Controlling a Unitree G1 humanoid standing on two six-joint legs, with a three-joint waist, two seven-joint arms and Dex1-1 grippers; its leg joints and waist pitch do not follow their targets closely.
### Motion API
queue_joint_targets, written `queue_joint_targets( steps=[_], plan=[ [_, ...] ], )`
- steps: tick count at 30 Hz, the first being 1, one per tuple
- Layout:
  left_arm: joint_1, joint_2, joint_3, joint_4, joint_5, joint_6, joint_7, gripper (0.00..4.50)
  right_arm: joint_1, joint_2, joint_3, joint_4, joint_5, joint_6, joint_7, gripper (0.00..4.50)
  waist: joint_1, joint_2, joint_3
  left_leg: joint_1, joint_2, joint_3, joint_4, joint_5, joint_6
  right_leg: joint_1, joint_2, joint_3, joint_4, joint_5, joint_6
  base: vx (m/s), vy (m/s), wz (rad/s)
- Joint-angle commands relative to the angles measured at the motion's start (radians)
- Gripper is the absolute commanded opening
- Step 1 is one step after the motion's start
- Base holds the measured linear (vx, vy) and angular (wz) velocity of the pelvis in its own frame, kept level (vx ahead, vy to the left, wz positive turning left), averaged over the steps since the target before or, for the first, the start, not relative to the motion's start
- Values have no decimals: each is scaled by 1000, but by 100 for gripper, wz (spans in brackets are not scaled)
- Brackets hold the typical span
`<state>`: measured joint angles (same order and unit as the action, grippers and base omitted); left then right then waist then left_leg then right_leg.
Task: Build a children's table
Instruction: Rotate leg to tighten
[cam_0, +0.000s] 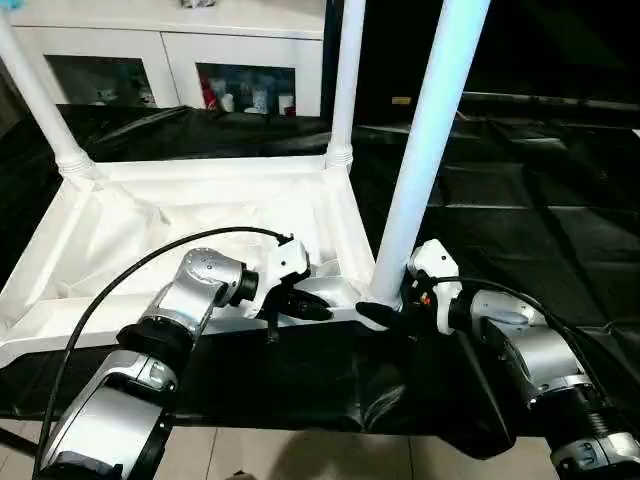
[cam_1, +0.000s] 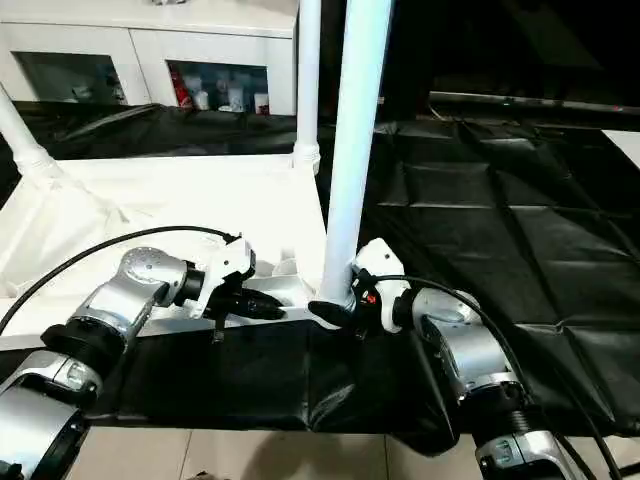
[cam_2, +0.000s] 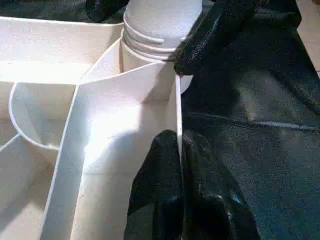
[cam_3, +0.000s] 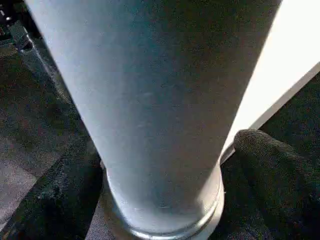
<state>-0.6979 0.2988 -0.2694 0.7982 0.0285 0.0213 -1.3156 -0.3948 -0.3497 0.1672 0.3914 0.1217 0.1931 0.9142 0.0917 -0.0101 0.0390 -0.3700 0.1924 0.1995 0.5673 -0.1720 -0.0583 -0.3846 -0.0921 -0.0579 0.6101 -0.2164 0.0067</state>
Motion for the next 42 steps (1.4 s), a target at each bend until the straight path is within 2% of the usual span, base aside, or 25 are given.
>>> queue_joint_targets(
  steps=[1,3,4,12,14,19,21,22,23,24,25,26,29,30,31,33,34,37,38,41,42],
  plan=[
    [22,-11,-12,-16,-26,7,-43,0,-11,-5,14,-7,-11,1,6,422,1,-7,-54,13,44,-15,-56,-163,62,42,-58,41,-61,-20,-266,0,0,0],
    [23,-11,-10,-20,-25,11,-41,0,-11,-3,12,-6,-7,2,8,422,1,-7,-55,13,45,-15,-55,-152,68,43,-58,41,-60,-8,-267,0,0,0],
    [23,-11,-10,-20,-25,11,-41,0,-11,-3,12,-5,-7,2,8,397,1,-7,-55,13,45,-16,-54,-149,70,43,-58,41,-59,-4,-268,0,0,0],
    [26,-16,-4,-21,-30,28,-31,0,-3,22,-17,2,19,13,-22,343,-1,-4,-54,14,44,-16,-55,-162,62,42,-57,41,-61,-26,-267,0,0,0],
    [17,-35,0,16,-7,14,43,0,-9,67,-54,50,2,25,-150,320,-5,-5,-54,14,44,-16,-56,-161,58,40,-59,43,-61,-24,-267,0,0,0],
    [-10,-86,10,70,22,5,183,0,-6,127,-83,95,-30,34,-316,287,-9,-5,-50,20,42,-19,-61,-206,23,38,-59,45,-73,-112,-245,0,0,0],
    [-41,-146,10,120,51,29,318,0,-12,204,-128,118,-29,69,-475,279,-11,-2,-49,23,43,-19,-65,-222,5,33,-59,47,-75,-136,-234,0,0,0],
    [-49,-164,9,132,59,35,353,0,-14,225,-139,123,-29,78,-518,279,-10,-4,-50,26,42,-20,-65,-227,0,34,-58,46,-77,-145,-230,0,0,0],
    [-62,-194,13,153,67,48,420,0,-25,255,-150,140,-33,80,-578,278,-9,1,-50,24,42,-21,-66,-229,-4,35,-59,46,-76,-143,-228,0,0,0],
    [-81,-239,22,183,73,64,511,0,-47,295,-157,174,-44,73,-656,276,-10,3,-49,28,42,-19,-66,-241,-12,30,-57,48,-79,-149,-223,0,0,0],
    [-86,-252,24,191,73,67,533,0,-54,307,-158,184,-48,71,-677,276,-12,1,-49,31,42,-18,-67,-252,-16,27,-57,49,-81,-158,-222,0,0,0],
    [-94,-275,25,204,80,69,578,0,-68,326,-147,205,-61,59,-702,276,-11,1,-48,29,40,-21,-67,-259,-21,31,-58,49,-83,-174,-218,0,0,0],
    [-102,-292,23,221,95,52,625,0,-81,341,-128,221,-81,41,-721,276,-9,-5,-50,22,36,-21,-65,-238,4,37,-58,52,-85,-165,-195,0,0,0],
    [-106,-294,15,229,110,34,634,0,-100,354,-133,245,-90,15,-747,276,-9,-3,-49,20,34,-21,-64,-232,15,34,-58,52,-87,-172,-187,0,0,0],
    [-106,-294,15,229,110,34,634,0,-100,354,-133,245,-90,15,-747,276,-11,-3,-49,18,33,-21,-65,-232,17,36,-59,52,-88,-182,-184,0,0,0],
    [-108,-290,11,233,117,30,626,0,-113,365,-144,261,-92,0,-762,276,-9,0,-47,21,35,-23,-69,-264,15,32,-61,51,-95,-251,-168,0,0,0],
    [-109,-276,17,235,117,19,613,0,-122,364,-151,268,-90,-33,-747,276,-10,-1,-47,21,36,-24,-70,-271,14,31,-60,51,-96,-260,-164,0,0,0],
    [-106,-257,19,231,115,-6,592,0,-121,349,-153,253,-80,-69,-713,276,-12,3,-49,19,37,-25,-71,-273,11,30,-58,51,-94,-234,-162,0,0,0],
    [-102,-241,22,224,110,-17,569,0,-113,331,-159,227,-57,-80,-662,332,-12,1,-52,17,37,-25,-69,-259,17,34,-57,51,-89,-201,-167,0,0,0],
    [-94,-217,28,215,102,-26,533,0,-93,297,-152,180,-32,-76,-573,352,-11,1,-52,12,35,-22,-65,-235,42,38,-57,50,-84,-144,-180,0,0,0],
    [-92,-206,29,215,101,-35,516,0,-83,276,-140,160,-31,-76,-536,381,-10,-1,-53,11,36,-23,-64,-221,49,39,-57,50,-83,-130,-181,0,0,0]
  ],
)
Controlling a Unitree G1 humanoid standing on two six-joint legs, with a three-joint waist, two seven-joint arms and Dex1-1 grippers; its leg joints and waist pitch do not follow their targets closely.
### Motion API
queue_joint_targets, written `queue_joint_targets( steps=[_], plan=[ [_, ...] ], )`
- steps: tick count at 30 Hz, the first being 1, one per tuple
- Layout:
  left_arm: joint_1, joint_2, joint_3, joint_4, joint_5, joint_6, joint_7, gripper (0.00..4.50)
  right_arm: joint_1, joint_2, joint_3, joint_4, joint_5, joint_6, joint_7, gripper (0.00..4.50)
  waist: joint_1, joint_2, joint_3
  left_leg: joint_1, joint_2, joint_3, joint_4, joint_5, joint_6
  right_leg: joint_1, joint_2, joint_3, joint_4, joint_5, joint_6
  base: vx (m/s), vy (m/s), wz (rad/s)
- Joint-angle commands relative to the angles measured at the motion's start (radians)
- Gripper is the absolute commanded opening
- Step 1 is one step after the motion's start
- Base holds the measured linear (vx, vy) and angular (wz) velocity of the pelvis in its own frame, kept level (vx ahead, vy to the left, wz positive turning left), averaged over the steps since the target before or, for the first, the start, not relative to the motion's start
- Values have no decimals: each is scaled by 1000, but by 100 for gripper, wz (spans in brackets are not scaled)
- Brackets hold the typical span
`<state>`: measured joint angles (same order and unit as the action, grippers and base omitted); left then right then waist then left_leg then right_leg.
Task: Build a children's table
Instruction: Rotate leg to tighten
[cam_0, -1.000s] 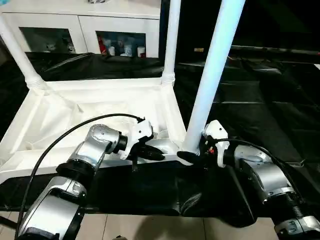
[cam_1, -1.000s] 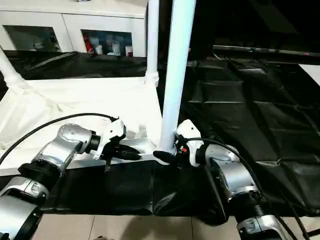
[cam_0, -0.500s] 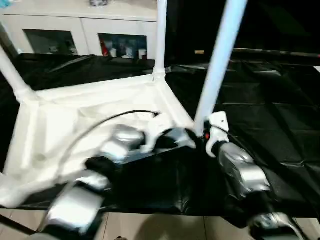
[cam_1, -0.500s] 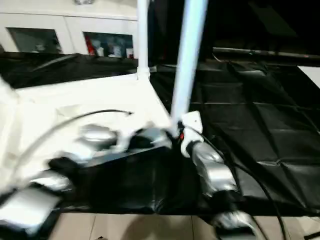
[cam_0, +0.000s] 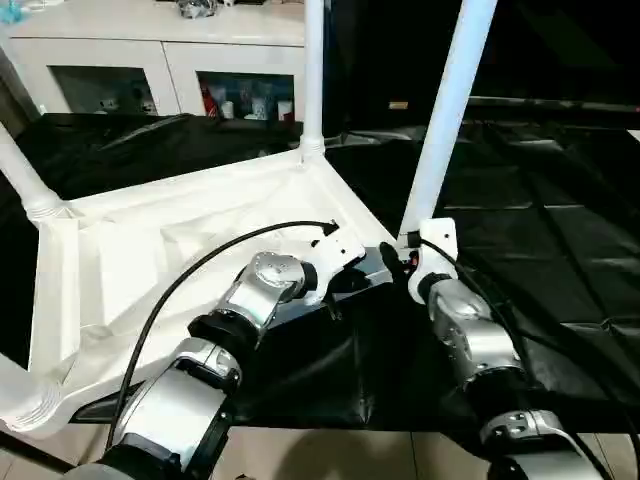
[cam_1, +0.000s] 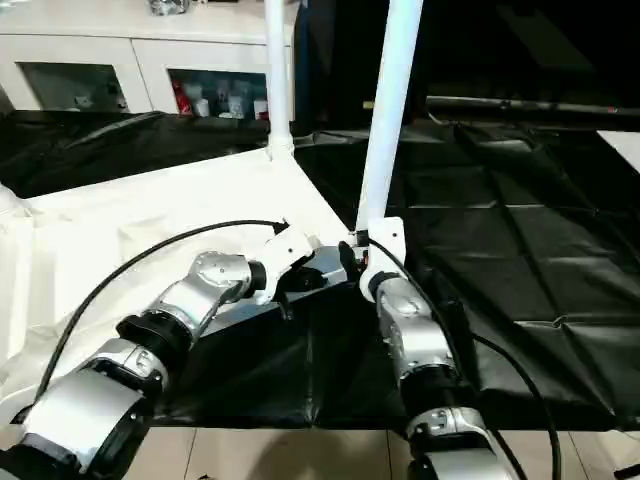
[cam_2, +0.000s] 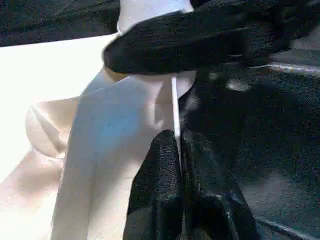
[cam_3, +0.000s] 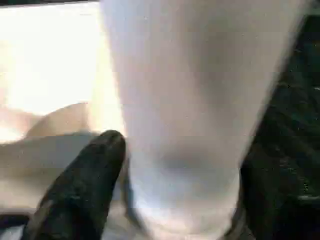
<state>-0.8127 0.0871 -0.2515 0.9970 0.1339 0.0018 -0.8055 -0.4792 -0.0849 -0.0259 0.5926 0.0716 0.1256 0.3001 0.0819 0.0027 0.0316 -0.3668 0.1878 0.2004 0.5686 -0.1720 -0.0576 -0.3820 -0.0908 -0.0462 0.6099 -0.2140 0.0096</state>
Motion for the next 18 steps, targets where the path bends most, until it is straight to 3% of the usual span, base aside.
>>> queue_joint_targets(
  steps=[1,2,3,5,8,12,18],
  plan=[
    [25,14,12,15,-5,-21,-4,0,8,-2,62,-54,18,-8,100,381,-2,-16,-46,5,40,-23,-64,-212,53,38,-57,38,-80,-118,-186,0,0,0],
    [30,29,16,9,-10,-29,-32,0,23,-30,75,-84,27,12,153,389,-5,-14,-45,4,40,-23,-64,-200,57,38,-57,37,-80,-110,-192,0,0,0],
    [36,47,17,0,-16,-40,-66,0,41,-66,93,-119,37,35,217,393,-6,-24,-45,5,39,-22,-61,-197,67,38,-57,36,-79,-112,-196,0,0,0],
    [58,87,21,-33,-45,-63,-176,0,81,-148,128,-191,60,66,362,410,-3,-28,-44,3,40,-21,-58,-180,90,43,-56,37,-79,-97,-194,0,0,0],
    [95,139,15,-110,-92,-61,-345,0,103,-234,136,-234,78,73,499,410,-3,-27,-43,0,43,-20,-58,-176,106,41,-59,37,-75,-95,-217,0,0,0],
    [117,176,-2,-157,-110,-53,-432,0,92,-256,120,-231,97,78,545,410,2,-20,-45,10,52,-17,-59,-170,88,32,-56,36,-68,-70,-257,0,0,0],
    [154,194,-8,-226,-135,-16,-491,0,83,-290,161,-234,105,91,622,410,13,-27,-44,8,50,-13,-56,-144,88,37,-57,36,-60,-10,-271,0,0,0]
  ],
)
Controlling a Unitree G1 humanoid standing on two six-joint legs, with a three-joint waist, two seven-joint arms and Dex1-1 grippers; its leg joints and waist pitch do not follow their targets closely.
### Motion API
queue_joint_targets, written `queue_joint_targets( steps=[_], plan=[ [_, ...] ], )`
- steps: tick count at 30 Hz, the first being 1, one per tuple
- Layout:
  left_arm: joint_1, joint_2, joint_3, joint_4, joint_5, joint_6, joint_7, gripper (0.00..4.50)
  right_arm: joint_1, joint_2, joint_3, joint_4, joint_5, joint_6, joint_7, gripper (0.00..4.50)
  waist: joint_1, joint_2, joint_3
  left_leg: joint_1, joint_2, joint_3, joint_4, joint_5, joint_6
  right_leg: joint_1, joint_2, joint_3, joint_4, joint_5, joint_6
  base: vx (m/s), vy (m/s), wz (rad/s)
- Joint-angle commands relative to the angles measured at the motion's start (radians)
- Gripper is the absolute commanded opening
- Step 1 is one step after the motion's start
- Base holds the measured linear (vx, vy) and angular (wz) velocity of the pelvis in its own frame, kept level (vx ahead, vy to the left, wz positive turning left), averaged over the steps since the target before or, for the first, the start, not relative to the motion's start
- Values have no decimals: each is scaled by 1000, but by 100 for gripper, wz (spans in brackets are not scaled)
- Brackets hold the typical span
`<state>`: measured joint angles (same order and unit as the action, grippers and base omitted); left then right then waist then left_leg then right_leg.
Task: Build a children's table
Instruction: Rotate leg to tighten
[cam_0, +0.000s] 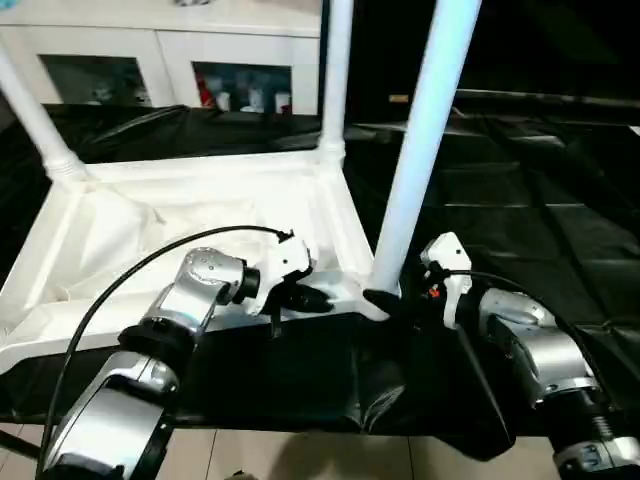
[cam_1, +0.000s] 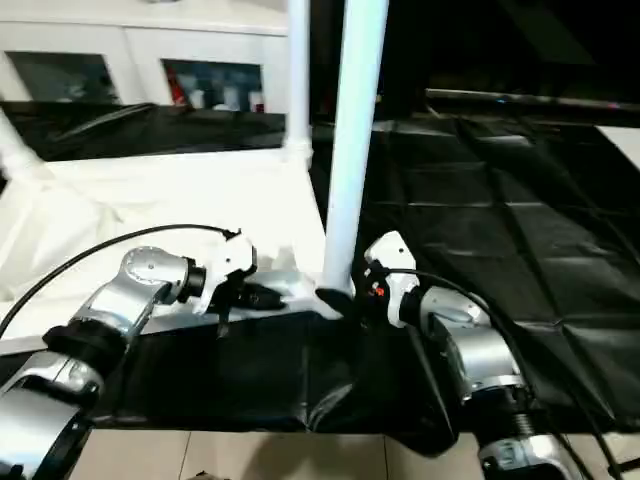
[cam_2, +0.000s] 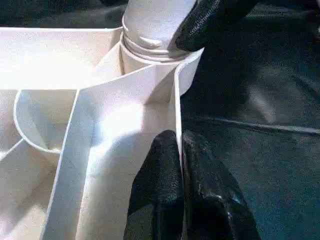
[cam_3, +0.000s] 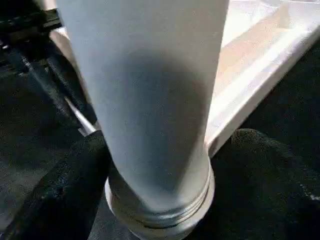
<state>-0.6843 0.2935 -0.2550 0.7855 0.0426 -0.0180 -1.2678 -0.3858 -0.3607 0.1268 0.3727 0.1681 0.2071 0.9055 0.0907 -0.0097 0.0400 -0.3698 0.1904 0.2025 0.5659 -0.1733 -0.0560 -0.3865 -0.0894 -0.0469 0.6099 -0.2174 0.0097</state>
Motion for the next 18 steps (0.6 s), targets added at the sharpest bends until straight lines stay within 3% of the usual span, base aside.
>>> queue_joint_targets(
  steps=[1,3,6,12,13,15,18],
  plan=[
    [25,-13,-5,-15,-44,3,-29,0,-10,-14,9,-14,9,10,16,410,4,-14,-52,11,47,-16,-53,-145,86,41,-59,37,-61,-14,-269,0,0,0],
    [35,-12,-1,-29,-42,14,-38,0,-11,-12,18,-8,1,14,37,384,4,-20,-51,11,46,-15,-53,-148,84,41,-60,37,-63,-44,-260,0,0,0],
    [41,-11,3,-31,-40,18,-37,0,-12,-5,28,3,-9,8,42,350,3,-19,-51,12,46,-17,-54,-154,76,39,-60,37,-65,-74,-251,0,0,0],
    [53,-2,5,-51,-43,39,-35,0,-25,3,29,21,-7,3,44,304,3,-18,-53,11,44,-16,-51,-131,82,40,-59,38,-60,-32,-258,0,0,0],
    [54,-1,5,-52,-43,41,-35,0,-26,4,29,23,-7,3,45,295,3,-11,-53,12,45,-17,-51,-130,81,40,-59,37,-60,-31,-259,0,0,0],
    [55,1,5,-54,-41,44,-38,0,-27,8,27,28,-5,1,41,290,2,-16,-54,12,44,-16,-50,-128,82,41,-57,37,-58,-14,-262,0,0,0],
    [55,-2,7,-51,-43,48,-37,0,-21,14,24,28,-5,3,30,275,2,-14,-55,12,44,-16,-49,-124,84,43,-57,37,-57,-7,-265,0,0,0]
  ],
)
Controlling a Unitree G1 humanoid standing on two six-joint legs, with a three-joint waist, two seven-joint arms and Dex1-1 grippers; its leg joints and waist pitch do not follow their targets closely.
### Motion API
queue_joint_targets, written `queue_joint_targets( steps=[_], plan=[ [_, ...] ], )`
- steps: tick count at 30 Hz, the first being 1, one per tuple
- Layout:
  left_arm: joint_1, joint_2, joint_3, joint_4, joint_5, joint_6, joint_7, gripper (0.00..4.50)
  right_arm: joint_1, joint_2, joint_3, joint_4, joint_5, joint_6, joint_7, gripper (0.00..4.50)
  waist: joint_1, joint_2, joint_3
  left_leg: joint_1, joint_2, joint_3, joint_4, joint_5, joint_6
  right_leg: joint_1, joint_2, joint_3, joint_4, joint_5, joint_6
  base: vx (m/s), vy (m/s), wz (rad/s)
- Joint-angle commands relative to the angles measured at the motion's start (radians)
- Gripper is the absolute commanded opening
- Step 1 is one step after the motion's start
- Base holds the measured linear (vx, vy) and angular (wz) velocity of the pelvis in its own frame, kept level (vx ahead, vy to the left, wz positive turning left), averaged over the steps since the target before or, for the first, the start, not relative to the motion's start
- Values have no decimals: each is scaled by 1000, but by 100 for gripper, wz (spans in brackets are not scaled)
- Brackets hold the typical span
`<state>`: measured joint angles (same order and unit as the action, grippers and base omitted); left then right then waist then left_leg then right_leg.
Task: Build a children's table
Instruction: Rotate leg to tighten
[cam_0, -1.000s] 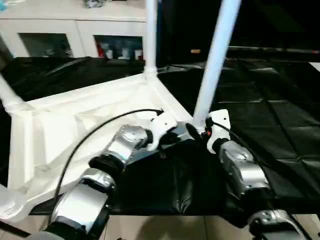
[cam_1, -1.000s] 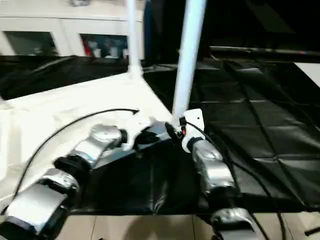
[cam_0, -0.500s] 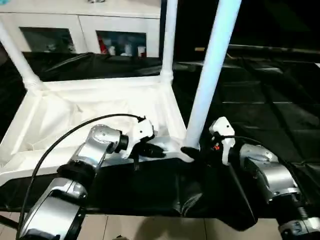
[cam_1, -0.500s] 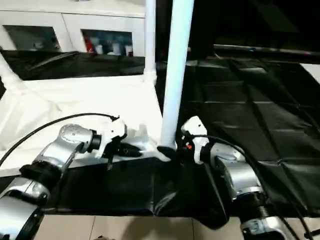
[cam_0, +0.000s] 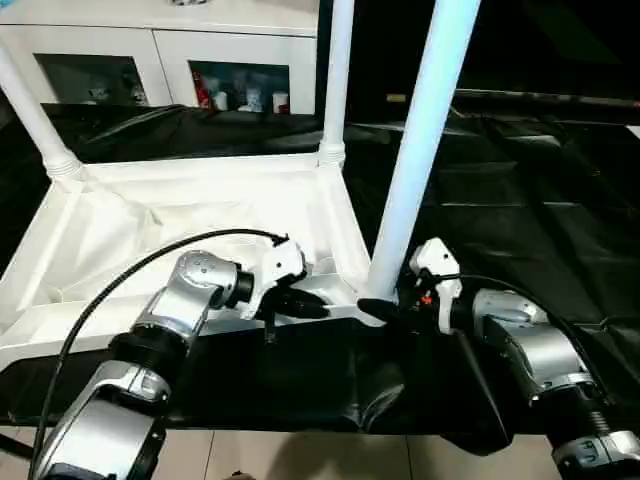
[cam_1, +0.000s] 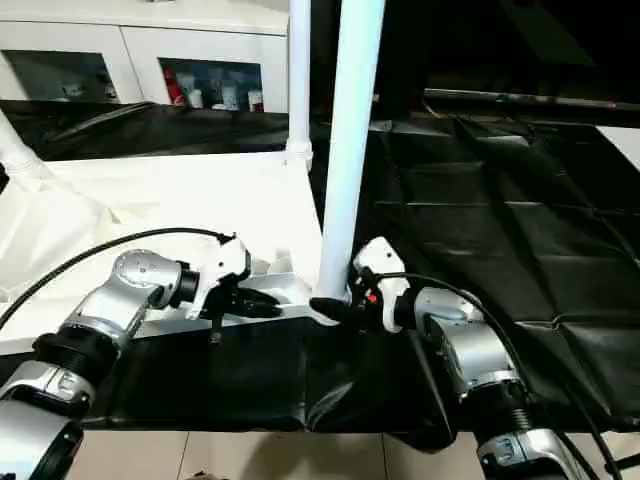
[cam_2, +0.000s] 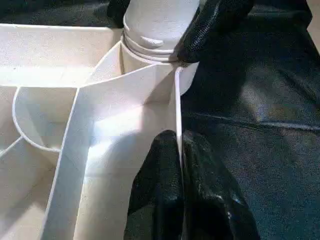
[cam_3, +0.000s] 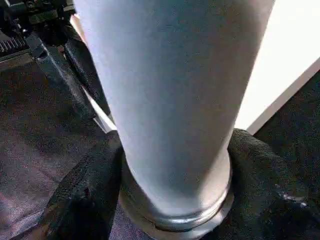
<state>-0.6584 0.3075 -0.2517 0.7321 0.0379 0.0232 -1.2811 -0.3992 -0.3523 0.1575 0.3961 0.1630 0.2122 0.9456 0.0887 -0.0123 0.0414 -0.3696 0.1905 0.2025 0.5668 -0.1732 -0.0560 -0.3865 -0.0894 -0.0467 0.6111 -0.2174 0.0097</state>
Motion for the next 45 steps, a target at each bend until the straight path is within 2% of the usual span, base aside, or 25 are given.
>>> queue_joint_targets(
  steps=[1,4,7,8,9,11,12,15,16,17,20,22,23,24,27,29,31,32,34,37,38,41,43,44,45],
  plan=[
    [29,-17,5,3,-39,8,-20,0,-6,8,-8,4,-1,0,-16,275,3,-12,-56,12,43,-16,-50,-125,84,42,-57,37,-59,-7,-265,0,0,0],
    [24,-33,4,20,-28,12,14,0,9,33,-21,16,-12,9,-83,272,2,-8,-56,12,43,-16,-50,-128,81,42,-57,37,-59,-8,-267,0,0,0],
    [8,-59,4,51,-14,16,67,0,19,67,-38,38,-27,20,-176,272,-6,-8,-52,15,42,-19,-56,-177,52,38,-58,38,-69,-84,-257,0,0,0],
    [-32,-114,11,119,7,13,173,0,35,136,-74,58,-37,43,-333,272,-8,-4,-50,16,41,-19,-58,-197,40,35,-57,40,-73,-122,-247,0,0,0],
    [-43,-126,11,135,13,13,196,0,38,152,-83,60,-37,51,-365,272,-7,-5,-47,23,43,-21,-62,-230,17,33,-59,40,-80,-174,-236,0,0,0],
    [-76,-165,15,186,33,13,291,0,41,204,-110,69,-39,68,-470,272,-7,-1,-50,26,43,-24,-66,-255,-6,32,-61,42,-83,-209,-219,0,0,0],
    [-90,-182,15,205,41,14,329,0,39,228,-123,76,-39,74,-520,272,-8,-3,-48,25,41,-24,-67,-264,-10,31,-59,43,-86,-215,-210,0,0,0],
    [-133,-240,17,262,60,22,448,0,17,312,-161,101,-41,73,-669,272,-6,6,-49,28,40,-25,-68,-279,-16,28,-61,45,-89,-223,-197,0,0,0],
    [-137,-245,16,268,63,21,463,0,14,321,-163,103,-41,72,-682,272,-7,4,-49,28,39,-25,-69,-279,-15,29,-60,45,-90,-223,-193,0,0,0],
    [-147,-252,11,283,71,17,477,0,5,333,-154,105,-53,65,-701,272,-5,11,-50,27,39,-27,-69,-277,-17,30,-60,45,-89,-212,-191,0,0,0],
    [-167,-257,10,324,90,-11,485,0,-9,347,-134,101,-80,44,-713,272,-7,7,-52,22,36,-25,-67,-260,-4,33,-58,44,-88,-169,-187,0,0,0],
    [-178,-254,9,345,99,-28,485,0,-8,355,-143,90,-64,35,-700,272,-7,5,-53,21,36,-25,-67,-249,4,35,-58,44,-87,-156,-185,0,0,0],
    [-180,-252,8,351,103,-37,487,0,-7,358,-148,84,-54,32,-690,327,-6,5,-52,21,37,-26,-67,-252,9,35,-59,44,-88,-161,-184,0,0,0],
    [-182,-249,10,358,103,-46,486,0,-2,358,-154,71,-38,31,-671,341,-6,5,-52,22,38,-26,-68,-257,11,35,-60,44,-88,-168,-185,0,0,0],
    [-189,-242,18,375,99,-53,487,0,-3,348,-161,60,-38,14,-672,347,-8,4,-50,20,40,-28,-71,-277,11,35,-61,42,-91,-206,-180,0,0,0],
    [-187,-236,19,382,98,-76,485,0,-4,332,-158,54,-55,5,-687,384,-9,-1,-50,19,39,-28,-71,-278,9,34,-62,42,-94,-234,-171,0,0,0],
    [-185,-233,30,390,91,-124,480,0,15,308,-159,4,-51,14,-656,391,-9,-12,-49,17,39,-27,-71,-274,14,33,-63,43,-95,-246,-165,0,0,0],
    [-183,-235,45,383,77,-142,478,0,35,292,-154,-34,-40,25,-623,391,-3,-11,-50,18,40,-26,-69,-262,24,33,-64,44,-95,-242,-157,0,0,0],
    [-178,-236,68,367,50,-166,464,0,72,259,-144,-98,-22,45,-566,391,-1,-11,-51,14,41,-27,-67,-235,40,37,-63,44,-90,-196,-156,0,0,0],
    [-168,-228,90,326,16,-206,417,0,137,186,-125,-203,11,74,-451,391,4,-17,-53,5,38,-26,-59,-171,83,45,-62,41,-80,-87,-163,0,0,0],
    [-164,-225,100,309,-1,-202,395,28,151,166,-121,-227,21,80,-424,394,3,-16,-55,6,38,-24,-56,-159,95,44,-63,41,-76,-64,-178,0,0,0],
    [-144,-203,105,234,-42,-115,294,57,180,111,-109,-280,54,100,-344,395,6,-14,-61,4,40,-22,-48,-113,116,44,-61,40,-63,27,-226,0,0,0],
    [-124,-174,92,171,-49,-54,242,67,190,86,-105,-308,74,114,-299,395,9,-9,-66,8,45,-22,-45,-82,123,41,-58,38,-52,95,-257,0,0,0],
    [-109,-150,80,130,-46,-25,218,77,190,77,-104,-319,84,122,-277,395,8,-13,-68,4,47,-23,-40,-49,134,43,-58,38,-42,170,-275,0,0,0],
    [-88,-121,69,77,-42,8,195,77,189,73,-102,-333,93,133,-257,395,6,-15,-64,2,44,-20,-39,-39,147,39,-54,36,-41,200,-281,0,0,0]
  ],
)
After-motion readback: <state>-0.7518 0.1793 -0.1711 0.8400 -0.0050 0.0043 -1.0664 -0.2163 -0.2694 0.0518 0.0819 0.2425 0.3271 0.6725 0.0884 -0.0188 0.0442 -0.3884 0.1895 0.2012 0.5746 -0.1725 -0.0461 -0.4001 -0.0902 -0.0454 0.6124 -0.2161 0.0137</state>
